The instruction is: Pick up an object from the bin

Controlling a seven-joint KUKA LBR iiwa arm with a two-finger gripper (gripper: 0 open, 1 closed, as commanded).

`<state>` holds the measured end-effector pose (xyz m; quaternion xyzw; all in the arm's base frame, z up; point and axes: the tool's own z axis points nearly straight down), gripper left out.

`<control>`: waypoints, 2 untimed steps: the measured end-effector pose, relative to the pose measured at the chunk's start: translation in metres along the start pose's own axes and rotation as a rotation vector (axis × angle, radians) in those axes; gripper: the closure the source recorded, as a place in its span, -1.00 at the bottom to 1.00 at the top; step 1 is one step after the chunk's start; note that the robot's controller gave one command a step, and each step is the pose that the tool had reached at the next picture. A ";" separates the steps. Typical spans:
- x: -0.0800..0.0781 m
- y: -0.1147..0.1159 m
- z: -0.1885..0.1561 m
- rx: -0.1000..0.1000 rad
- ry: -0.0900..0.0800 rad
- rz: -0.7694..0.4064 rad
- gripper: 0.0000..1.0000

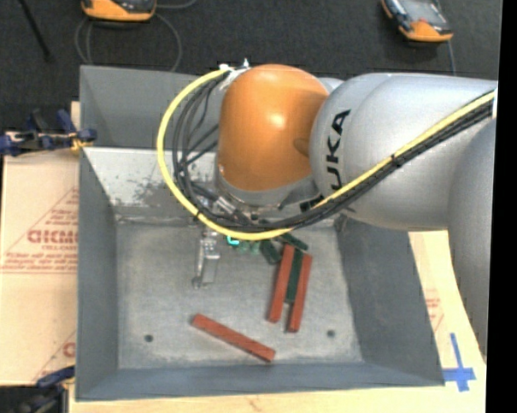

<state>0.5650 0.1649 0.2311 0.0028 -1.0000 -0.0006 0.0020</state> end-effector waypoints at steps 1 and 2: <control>0.036 -0.024 0.097 0.004 -0.001 -0.390 -1.00; 0.059 -0.080 0.165 0.002 0.002 -0.462 -1.00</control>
Offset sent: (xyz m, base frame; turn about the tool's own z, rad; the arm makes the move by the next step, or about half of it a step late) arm -0.0364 -0.0222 -0.0949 -0.3926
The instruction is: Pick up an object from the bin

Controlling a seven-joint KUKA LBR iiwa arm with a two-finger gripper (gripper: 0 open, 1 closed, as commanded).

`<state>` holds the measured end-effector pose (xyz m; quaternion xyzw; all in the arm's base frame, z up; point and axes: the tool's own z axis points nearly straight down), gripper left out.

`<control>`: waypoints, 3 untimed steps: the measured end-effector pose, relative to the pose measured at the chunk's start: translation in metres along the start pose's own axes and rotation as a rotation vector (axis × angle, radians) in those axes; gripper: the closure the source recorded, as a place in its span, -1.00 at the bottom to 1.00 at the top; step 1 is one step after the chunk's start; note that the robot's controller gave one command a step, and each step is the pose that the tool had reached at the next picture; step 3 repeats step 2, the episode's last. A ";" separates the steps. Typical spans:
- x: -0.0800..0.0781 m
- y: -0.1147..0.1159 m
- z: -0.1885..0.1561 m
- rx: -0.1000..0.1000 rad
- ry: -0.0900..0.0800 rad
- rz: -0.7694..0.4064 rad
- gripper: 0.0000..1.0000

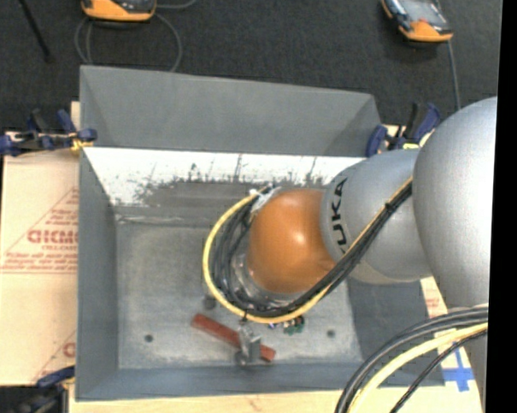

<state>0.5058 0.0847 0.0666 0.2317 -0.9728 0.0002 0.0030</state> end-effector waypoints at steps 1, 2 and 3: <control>-0.004 0.002 -0.004 -0.001 -0.008 0.001 1.00; -0.016 0.026 -0.174 0.005 -0.017 -0.102 1.00; -0.016 0.026 -0.174 0.005 -0.017 -0.102 1.00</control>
Offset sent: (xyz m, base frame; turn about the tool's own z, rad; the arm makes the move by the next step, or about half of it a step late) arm 0.0000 0.0000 0.0000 0.0000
